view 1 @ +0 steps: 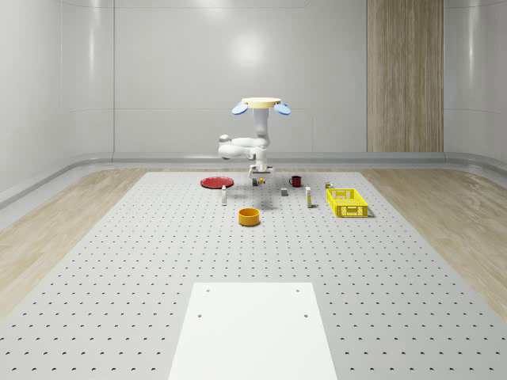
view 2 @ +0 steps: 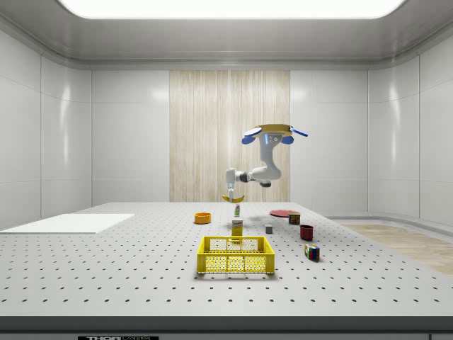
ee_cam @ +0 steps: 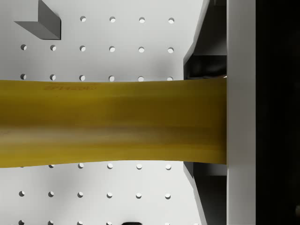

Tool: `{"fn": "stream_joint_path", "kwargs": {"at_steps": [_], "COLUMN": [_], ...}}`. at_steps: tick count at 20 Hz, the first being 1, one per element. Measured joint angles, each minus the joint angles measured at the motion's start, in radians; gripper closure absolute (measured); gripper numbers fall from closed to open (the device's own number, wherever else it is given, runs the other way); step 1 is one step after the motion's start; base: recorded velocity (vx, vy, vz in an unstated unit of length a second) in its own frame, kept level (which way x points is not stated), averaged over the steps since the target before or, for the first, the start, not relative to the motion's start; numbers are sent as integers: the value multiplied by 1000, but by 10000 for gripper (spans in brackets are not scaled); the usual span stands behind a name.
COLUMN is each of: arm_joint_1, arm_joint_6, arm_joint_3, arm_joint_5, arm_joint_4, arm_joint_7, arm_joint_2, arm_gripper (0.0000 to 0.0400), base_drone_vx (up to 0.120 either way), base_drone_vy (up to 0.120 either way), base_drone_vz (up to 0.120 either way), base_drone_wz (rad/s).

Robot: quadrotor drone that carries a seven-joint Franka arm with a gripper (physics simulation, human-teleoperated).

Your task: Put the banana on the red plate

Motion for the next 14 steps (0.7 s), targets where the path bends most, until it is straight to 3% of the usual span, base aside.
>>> {"fn": "stream_joint_path", "kwargs": {"at_steps": [6,14], "arm_joint_1": [-4,-7], "arm_joint_6": [15,36], "arm_joint_3": [2,6], "arm_joint_5": [6,13], "arm_joint_4": [0,1], "arm_joint_7": [-111,-324], "arm_joint_2": [-16,-37], "arm_gripper": [208,208], "base_drone_vx": [0,0], "base_drone_vy": [0,0], "base_drone_vz": [0,0], "base_drone_wz": [-300,-300]}}
